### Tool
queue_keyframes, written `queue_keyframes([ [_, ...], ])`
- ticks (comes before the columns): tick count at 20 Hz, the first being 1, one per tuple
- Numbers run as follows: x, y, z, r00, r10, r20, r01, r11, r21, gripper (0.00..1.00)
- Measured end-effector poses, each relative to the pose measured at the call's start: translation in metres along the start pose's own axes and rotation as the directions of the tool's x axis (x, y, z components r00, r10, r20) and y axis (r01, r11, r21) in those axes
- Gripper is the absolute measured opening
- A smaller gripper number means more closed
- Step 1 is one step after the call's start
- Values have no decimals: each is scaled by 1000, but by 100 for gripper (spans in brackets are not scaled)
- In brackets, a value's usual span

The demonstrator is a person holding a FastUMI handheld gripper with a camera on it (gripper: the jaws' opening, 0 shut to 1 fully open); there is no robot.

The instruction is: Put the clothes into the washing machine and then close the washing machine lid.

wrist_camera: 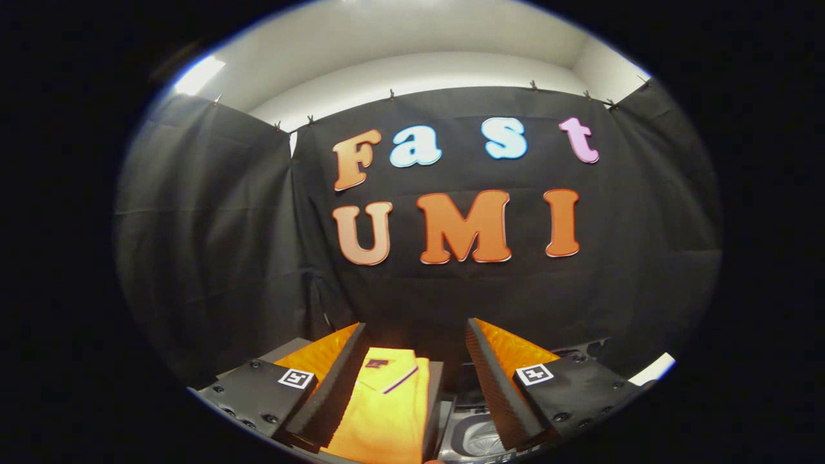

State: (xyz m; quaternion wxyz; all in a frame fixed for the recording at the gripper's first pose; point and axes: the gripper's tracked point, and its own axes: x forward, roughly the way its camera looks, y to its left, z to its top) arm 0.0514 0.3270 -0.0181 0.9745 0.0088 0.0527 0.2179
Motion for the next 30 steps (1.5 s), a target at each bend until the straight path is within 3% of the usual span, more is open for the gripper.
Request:
queue_keyframes([
  [6, 34, 64, -67, 986, 58, -154, -61, 998, -18, 98],
  [10, 49, 81, -117, 961, 43, -275, -51, 998, -22, 98],
  [16, 54, 100, -172, 904, 47, -424, -51, 999, 0, 98],
  [19, 44, 101, -206, 850, 46, -524, -58, 998, -6, 98],
  [20, 46, 104, -200, 871, 57, -487, -52, 998, 23, 99],
  [27, 50, 104, -206, 860, 100, -500, -93, 995, 39, 97],
  [29, 49, 111, -205, 846, 140, -515, -140, 989, 40, 90],
  [30, 47, 116, -204, 842, 165, -513, -159, 986, 55, 76],
])
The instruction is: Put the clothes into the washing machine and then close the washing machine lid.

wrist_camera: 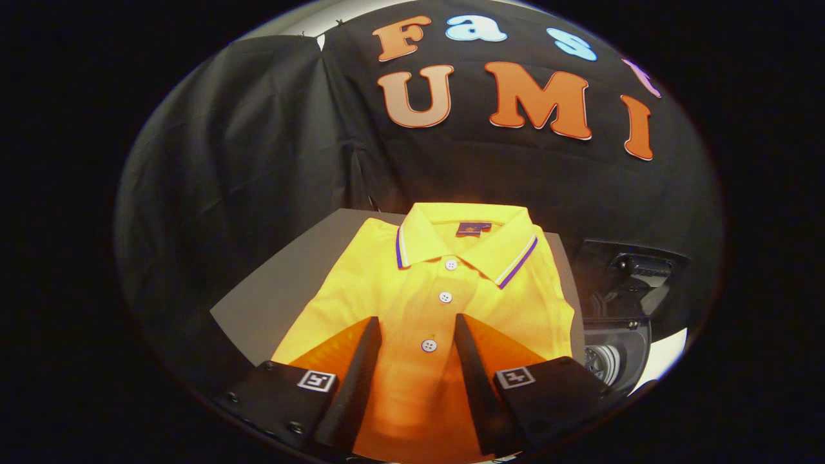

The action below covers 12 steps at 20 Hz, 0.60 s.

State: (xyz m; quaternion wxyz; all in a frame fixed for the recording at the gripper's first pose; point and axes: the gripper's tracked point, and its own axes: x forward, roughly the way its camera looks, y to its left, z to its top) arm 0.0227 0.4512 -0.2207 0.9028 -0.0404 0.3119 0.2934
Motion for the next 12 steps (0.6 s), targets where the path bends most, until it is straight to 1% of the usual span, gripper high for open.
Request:
queue_keyframes([
  [1, 0, 3, -2, 1000, 14, -1, -14, 1000, 2, 67],
  [2, -1, 4, 0, 1000, 22, 3, -22, 1000, -10, 50],
  [3, -2, 6, -1, 999, 33, -8, -33, 999, -16, 41],
  [5, -4, 6, 1, 1000, 27, -4, -27, 1000, 12, 24],
  [6, -4, 6, 1, 1000, 25, 5, -25, 999, 23, 12],
  [11, -6, 6, 5, 994, 19, 106, -19, 1000, 3, 11],
  [12, -6, 5, 9, 991, 21, 135, -25, 999, 28, 8],
])
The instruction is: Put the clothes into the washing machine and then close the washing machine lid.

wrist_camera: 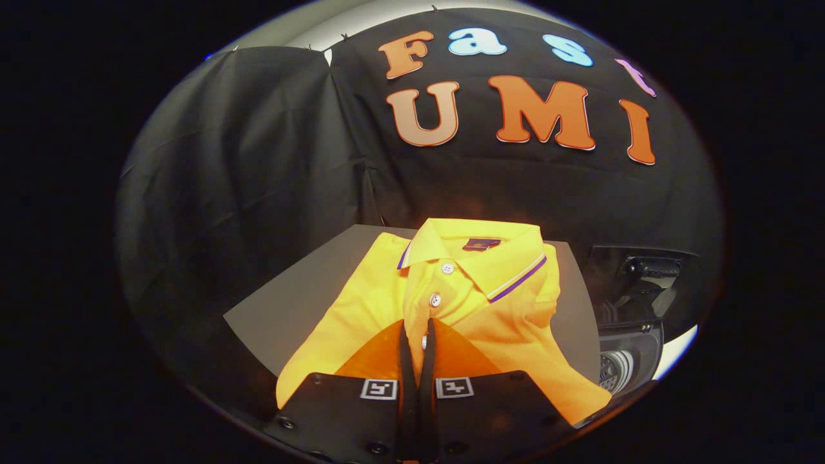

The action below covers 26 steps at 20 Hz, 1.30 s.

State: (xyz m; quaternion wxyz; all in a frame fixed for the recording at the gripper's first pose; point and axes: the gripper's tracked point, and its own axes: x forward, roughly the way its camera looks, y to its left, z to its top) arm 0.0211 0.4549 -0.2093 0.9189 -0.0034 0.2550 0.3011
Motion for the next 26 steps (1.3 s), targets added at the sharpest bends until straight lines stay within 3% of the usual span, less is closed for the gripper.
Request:
queue_keyframes([
  [4, -11, 4, 13, 997, 46, 60, -52, 994, 91, 8],
  [12, -58, 14, 61, 959, 111, 260, -143, 984, 108, 8],
  [19, -101, -1, 109, 915, 99, 392, -149, 984, 100, 8],
  [26, -148, -69, 147, 883, 50, 467, -104, 990, 91, 8],
])
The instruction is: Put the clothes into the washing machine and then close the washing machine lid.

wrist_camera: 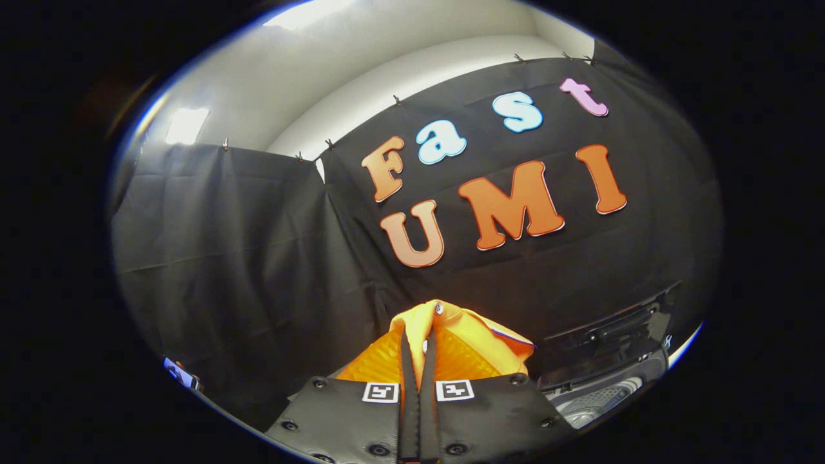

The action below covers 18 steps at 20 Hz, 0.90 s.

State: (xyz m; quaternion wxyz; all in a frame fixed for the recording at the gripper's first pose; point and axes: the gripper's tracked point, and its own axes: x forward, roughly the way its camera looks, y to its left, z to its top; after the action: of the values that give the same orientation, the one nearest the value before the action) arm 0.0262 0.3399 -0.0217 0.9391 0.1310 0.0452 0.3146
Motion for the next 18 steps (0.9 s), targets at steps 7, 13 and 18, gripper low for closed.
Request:
queue_keyframes([
  [7, -35, -103, 40, 997, -72, 24, 73, 996, -53, 8],
  [13, -57, -206, 18, 985, -171, -33, 168, 983, -79, 8],
  [18, -64, -273, -42, 962, -221, -160, 206, 973, -103, 8],
])
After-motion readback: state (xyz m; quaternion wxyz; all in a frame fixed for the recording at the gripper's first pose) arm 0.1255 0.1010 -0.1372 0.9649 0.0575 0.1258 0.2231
